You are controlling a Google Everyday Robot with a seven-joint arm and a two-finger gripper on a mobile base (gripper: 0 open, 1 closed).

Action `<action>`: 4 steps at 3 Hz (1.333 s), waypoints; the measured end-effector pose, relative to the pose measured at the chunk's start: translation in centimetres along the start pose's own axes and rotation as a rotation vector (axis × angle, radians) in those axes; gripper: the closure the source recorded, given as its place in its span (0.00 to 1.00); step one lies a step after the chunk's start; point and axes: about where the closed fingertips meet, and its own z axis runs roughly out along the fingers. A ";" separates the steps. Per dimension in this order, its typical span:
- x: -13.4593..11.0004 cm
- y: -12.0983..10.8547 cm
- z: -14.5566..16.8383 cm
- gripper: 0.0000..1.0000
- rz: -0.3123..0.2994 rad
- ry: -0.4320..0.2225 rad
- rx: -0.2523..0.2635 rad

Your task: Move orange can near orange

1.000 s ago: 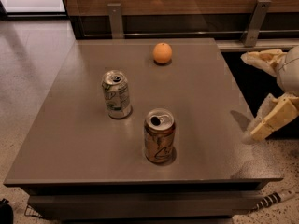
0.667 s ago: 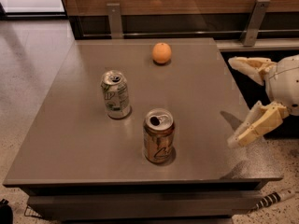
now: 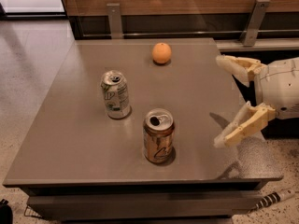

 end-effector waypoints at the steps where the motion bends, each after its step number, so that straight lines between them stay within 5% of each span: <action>1: 0.0 0.0 0.0 0.00 0.000 0.000 0.000; 4: 0.8 4.2 5.9 0.00 0.031 -0.115 -0.086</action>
Offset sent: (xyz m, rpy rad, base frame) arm -0.0140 0.0309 -0.0328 0.0849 0.0196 0.0271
